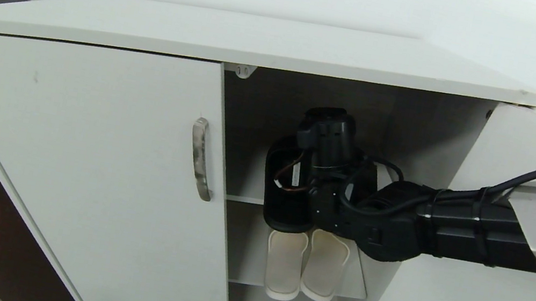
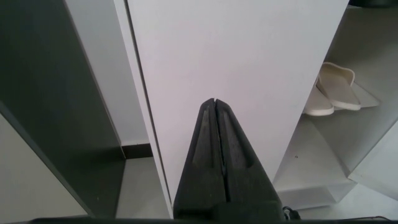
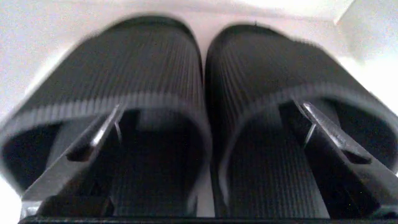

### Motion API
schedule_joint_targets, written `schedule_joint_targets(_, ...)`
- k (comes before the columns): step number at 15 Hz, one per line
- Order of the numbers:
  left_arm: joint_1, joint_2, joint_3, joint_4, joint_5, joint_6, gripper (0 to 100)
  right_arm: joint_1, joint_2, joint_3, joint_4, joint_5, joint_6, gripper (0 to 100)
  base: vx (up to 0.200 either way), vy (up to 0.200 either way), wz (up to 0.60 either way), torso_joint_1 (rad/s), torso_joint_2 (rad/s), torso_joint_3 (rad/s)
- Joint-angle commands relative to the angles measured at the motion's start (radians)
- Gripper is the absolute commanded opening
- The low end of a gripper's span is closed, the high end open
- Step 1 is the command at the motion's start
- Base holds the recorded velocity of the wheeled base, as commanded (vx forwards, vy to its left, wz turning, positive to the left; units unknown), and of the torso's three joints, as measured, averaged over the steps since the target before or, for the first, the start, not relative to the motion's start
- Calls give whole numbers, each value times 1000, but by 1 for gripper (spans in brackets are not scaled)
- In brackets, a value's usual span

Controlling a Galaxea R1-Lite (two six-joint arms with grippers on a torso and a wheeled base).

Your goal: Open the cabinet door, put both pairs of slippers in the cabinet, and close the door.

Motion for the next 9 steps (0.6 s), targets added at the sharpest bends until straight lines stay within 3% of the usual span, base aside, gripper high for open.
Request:
schedule_joint_targets(1, 0, 0, 0, 0, 0, 0, 0, 24, -79, 76, -4, -13, 2, 100, 0, 0, 0, 0, 0, 0)
schedule_joint_targets(5, 0, 0, 0, 0, 0, 0, 0, 107, -235, 256, -25, -46, 8, 100, 0, 0, 0, 0, 0, 0)
schedule_joint_targets(9, 0, 0, 0, 0, 0, 1, 0, 156, -345, 458, -166, -43, 2, 100, 0, 0, 0, 0, 0, 0)
